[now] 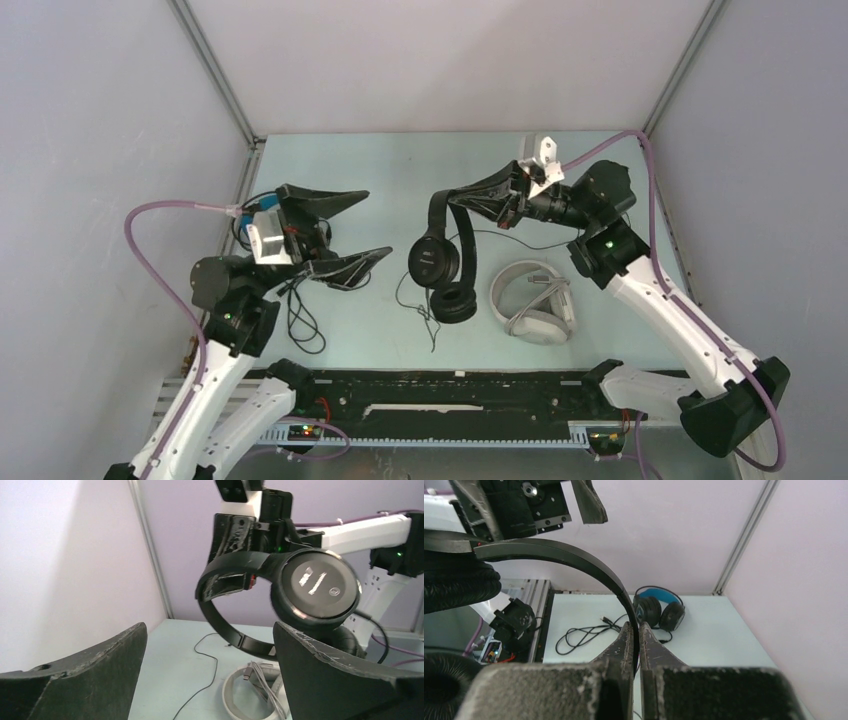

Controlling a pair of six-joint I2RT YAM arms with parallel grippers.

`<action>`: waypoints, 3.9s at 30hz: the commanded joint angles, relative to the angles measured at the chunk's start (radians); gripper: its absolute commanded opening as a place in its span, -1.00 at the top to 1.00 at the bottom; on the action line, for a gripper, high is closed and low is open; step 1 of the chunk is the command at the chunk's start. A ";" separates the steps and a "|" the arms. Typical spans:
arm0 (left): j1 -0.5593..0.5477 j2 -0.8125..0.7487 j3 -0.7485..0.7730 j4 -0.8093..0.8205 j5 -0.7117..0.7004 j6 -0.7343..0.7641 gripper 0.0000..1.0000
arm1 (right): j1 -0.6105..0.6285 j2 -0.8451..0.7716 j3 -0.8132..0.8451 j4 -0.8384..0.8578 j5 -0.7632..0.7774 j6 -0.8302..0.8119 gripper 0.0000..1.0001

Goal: Wrap the headphones
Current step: Wrap the headphones cable around the headphones.

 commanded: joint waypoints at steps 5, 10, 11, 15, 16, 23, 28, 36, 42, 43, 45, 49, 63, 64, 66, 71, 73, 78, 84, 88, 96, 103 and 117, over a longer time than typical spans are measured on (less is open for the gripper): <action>0.015 0.022 0.010 -0.002 -0.044 -0.047 -0.91 | 0.000 -0.050 0.017 0.139 -0.019 0.106 1.00; 0.000 0.162 0.028 0.177 0.069 -0.175 -0.81 | 0.026 -0.026 0.016 0.231 -0.038 0.187 1.00; -0.015 0.188 0.028 0.227 0.075 -0.206 -0.80 | 0.033 -0.021 0.016 0.248 -0.036 0.196 1.00; -0.090 0.265 0.067 0.244 0.045 -0.201 -0.78 | 0.059 -0.010 0.016 0.266 -0.014 0.201 1.00; -0.105 0.281 0.082 0.242 0.040 -0.194 -0.77 | 0.063 -0.008 0.016 0.268 -0.008 0.202 1.00; -0.158 0.400 0.125 0.406 0.062 -0.319 -0.67 | 0.074 -0.001 0.016 0.259 0.010 0.196 1.00; -0.180 0.425 0.134 0.428 0.069 -0.330 -0.67 | 0.078 0.005 0.016 0.232 0.025 0.174 1.00; -0.226 0.458 0.155 0.391 0.056 -0.294 -0.55 | 0.077 0.018 0.016 0.240 0.051 0.180 1.00; -0.229 0.468 0.166 0.389 0.042 -0.289 -0.30 | 0.079 0.029 0.016 0.225 0.048 0.186 1.00; -0.229 0.465 0.163 0.388 0.039 -0.287 -0.26 | 0.080 0.029 0.017 0.220 0.050 0.186 1.00; -0.229 0.458 0.156 0.386 0.029 -0.277 -0.08 | 0.078 0.031 0.016 0.209 0.054 0.182 1.00; -0.228 0.434 0.130 0.367 -0.006 -0.245 0.82 | 0.076 0.031 0.016 0.189 0.097 0.183 1.00; -0.089 0.218 0.183 -0.445 -0.786 0.005 1.00 | -0.058 -0.036 -0.001 -0.045 0.277 0.167 -0.73; -0.069 0.217 0.206 -0.503 -0.843 0.019 1.00 | -0.064 -0.044 -0.019 -0.025 0.279 0.173 -0.72; -0.033 0.227 0.261 -0.596 -0.948 0.034 1.00 | -0.068 -0.064 -0.053 0.009 0.278 0.193 -0.70; 0.080 0.302 0.455 -0.828 -1.007 0.017 1.00 | -0.017 -0.108 -0.127 -0.006 0.201 0.167 -0.63; 0.091 0.318 0.505 -0.882 -0.976 0.015 1.00 | 0.044 -0.100 -0.150 -0.019 0.224 0.118 -0.63; 0.092 0.348 0.613 -0.990 -0.908 -0.006 1.00 | 0.123 -0.035 -0.154 0.005 0.288 0.014 -0.65; 0.091 0.351 0.678 -1.076 -0.877 -0.002 1.00 | 0.141 0.038 -0.184 0.056 0.305 -0.117 -0.69; 0.092 0.347 0.705 -1.113 -0.843 -0.004 1.00 | 0.158 0.081 -0.212 0.112 0.243 -0.187 -0.69; 0.092 0.371 0.787 -1.163 -0.789 -0.030 1.00 | 0.176 0.172 -0.244 0.147 0.239 -0.208 -0.58; 0.098 0.401 0.857 -1.190 -0.673 -0.048 1.00 | 0.162 0.186 -0.379 0.307 0.275 -0.098 0.02; 0.099 0.469 0.941 -1.305 -0.257 0.169 1.00 | 0.040 0.167 -0.308 0.374 0.273 -0.051 1.00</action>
